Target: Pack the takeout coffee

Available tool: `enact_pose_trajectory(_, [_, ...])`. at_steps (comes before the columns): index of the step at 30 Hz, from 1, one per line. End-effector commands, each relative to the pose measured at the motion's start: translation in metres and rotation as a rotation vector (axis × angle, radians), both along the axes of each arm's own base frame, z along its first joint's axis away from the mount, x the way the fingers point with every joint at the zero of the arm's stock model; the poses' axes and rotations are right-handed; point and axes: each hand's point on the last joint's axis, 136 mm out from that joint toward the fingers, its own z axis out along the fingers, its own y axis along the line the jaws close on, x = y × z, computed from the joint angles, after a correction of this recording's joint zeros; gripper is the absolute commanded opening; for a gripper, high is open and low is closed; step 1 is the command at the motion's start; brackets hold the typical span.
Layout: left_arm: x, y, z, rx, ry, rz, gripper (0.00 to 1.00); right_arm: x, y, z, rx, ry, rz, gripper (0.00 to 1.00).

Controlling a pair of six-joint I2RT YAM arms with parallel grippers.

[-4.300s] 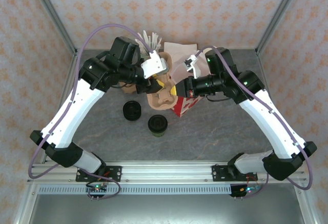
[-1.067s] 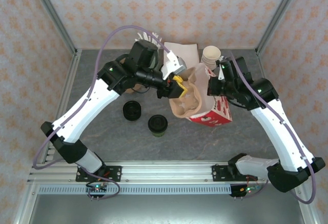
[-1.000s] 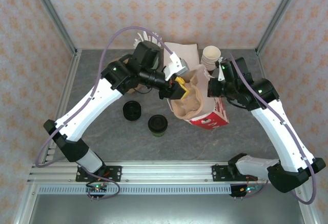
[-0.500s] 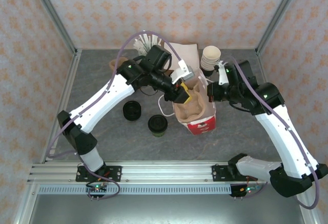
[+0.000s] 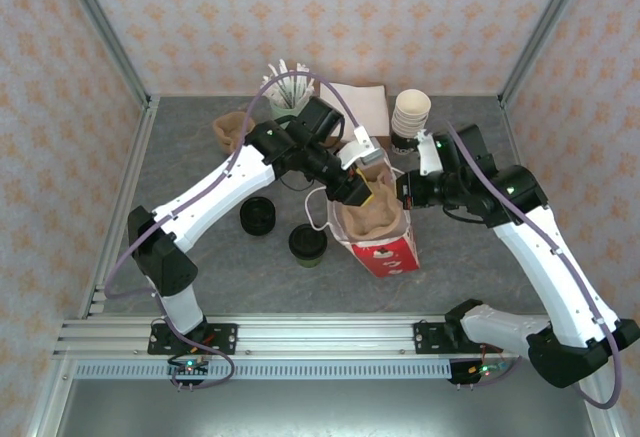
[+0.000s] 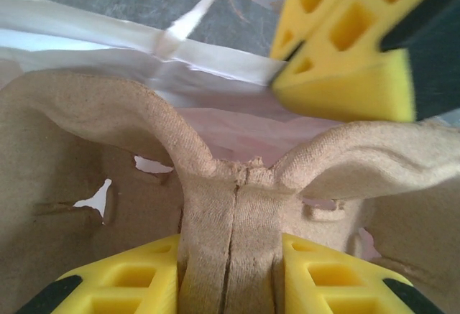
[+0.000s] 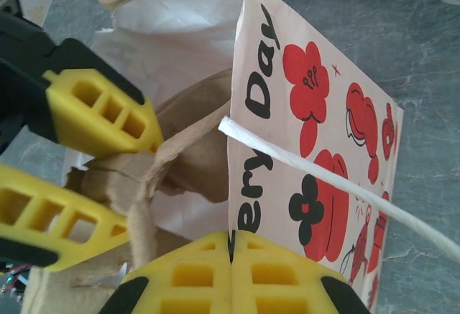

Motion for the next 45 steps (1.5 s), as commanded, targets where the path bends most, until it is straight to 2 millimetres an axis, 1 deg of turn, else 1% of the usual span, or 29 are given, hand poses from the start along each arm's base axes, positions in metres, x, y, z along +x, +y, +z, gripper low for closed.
enact_pose_trajectory(1, [0.008, -0.002, 0.003, -0.02, -0.056, 0.023, 0.32, -0.005, 0.008, 0.005, 0.05, -0.001, 0.04, 0.0])
enact_pose_trajectory(10, [0.01, 0.001, -0.023, 0.032, -0.079, 0.02, 0.32, -0.004, 0.013, -0.003, 0.059, 0.027, 0.049, 0.0])
enact_pose_trajectory(18, [0.013, -0.005, -0.036, 0.064, -0.132, 0.033, 0.31, 0.001, 0.017, -0.01, 0.072, 0.054, 0.035, 0.0])
enact_pose_trajectory(21, [0.017, -0.005, -0.042, 0.078, -0.161, 0.06, 0.31, 0.001, 0.018, -0.012, 0.081, 0.058, 0.03, 0.0])
enact_pose_trajectory(25, [0.021, -0.006, -0.044, 0.071, -0.189, 0.086, 0.31, 0.004, 0.018, -0.013, 0.093, 0.062, 0.01, 0.0])
enact_pose_trajectory(30, [0.023, -0.007, -0.052, 0.097, -0.227, 0.098, 0.31, 0.007, 0.017, -0.012, 0.106, 0.058, -0.023, 0.0])
enact_pose_trajectory(39, [0.022, -0.012, -0.059, 0.06, -0.288, 0.09, 0.31, 0.016, 0.005, -0.009, 0.129, 0.021, -0.124, 0.0])
enact_pose_trajectory(45, [0.02, -0.012, -0.073, 0.089, -0.289, 0.055, 0.31, 0.02, -0.005, -0.011, 0.108, -0.002, -0.182, 0.0])
